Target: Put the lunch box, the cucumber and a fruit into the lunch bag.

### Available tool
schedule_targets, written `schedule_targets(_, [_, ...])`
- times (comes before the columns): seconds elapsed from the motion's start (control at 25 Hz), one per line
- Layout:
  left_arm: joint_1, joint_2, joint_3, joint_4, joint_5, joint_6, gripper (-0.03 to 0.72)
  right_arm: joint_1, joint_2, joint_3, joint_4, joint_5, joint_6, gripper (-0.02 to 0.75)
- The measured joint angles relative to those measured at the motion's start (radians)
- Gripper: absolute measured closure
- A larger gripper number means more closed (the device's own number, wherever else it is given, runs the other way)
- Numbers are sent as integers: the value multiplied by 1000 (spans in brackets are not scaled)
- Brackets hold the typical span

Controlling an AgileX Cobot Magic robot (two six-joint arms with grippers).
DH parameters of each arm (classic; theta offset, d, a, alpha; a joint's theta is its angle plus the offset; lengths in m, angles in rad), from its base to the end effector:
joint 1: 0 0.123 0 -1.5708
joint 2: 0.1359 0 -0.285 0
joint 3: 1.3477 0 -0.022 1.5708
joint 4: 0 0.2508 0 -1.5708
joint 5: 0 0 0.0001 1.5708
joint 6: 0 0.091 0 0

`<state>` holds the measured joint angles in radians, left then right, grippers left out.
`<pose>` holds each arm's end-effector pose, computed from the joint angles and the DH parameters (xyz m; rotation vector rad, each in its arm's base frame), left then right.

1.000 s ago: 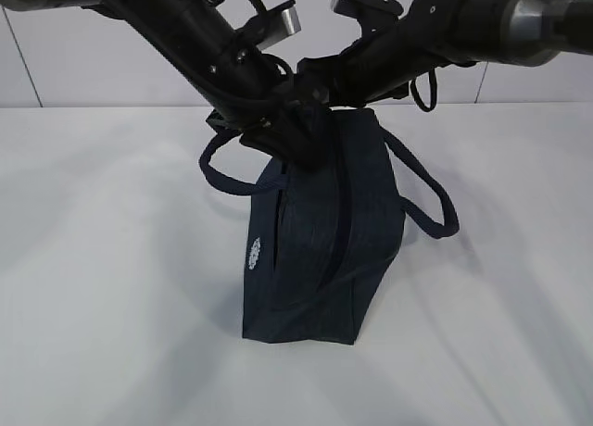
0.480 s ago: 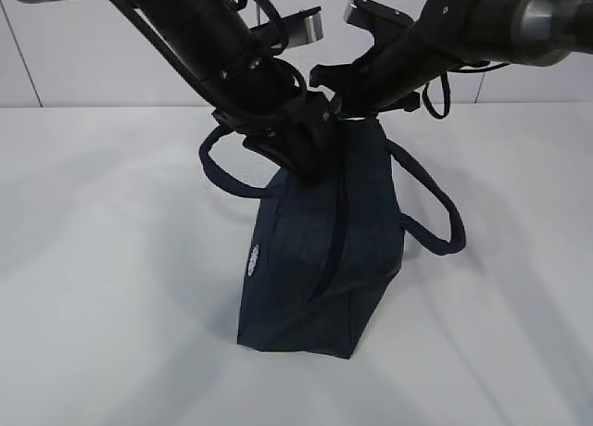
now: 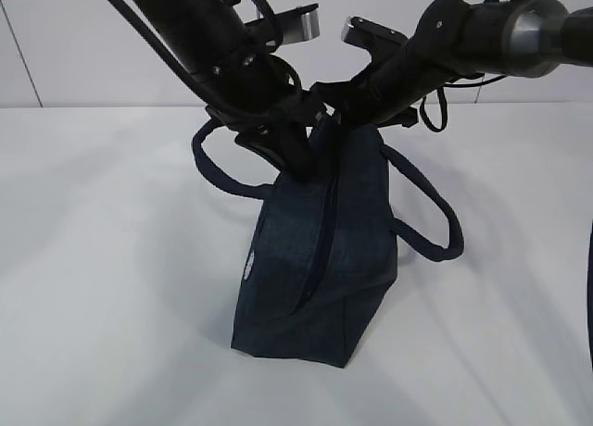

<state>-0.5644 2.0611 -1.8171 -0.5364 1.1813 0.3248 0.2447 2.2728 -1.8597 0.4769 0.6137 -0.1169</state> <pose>0.3495 -0.2722 0.2596 1.0386 2.6770 -0.7975 0.4909 0.1474 0.1862 -0.0722 2.4933 0.5555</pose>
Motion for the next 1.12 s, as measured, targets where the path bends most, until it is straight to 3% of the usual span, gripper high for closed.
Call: schedule_targets(1.12, [0, -7, 0, 69, 14, -19, 696, -8, 54, -14, 47, 50, 7, 738])
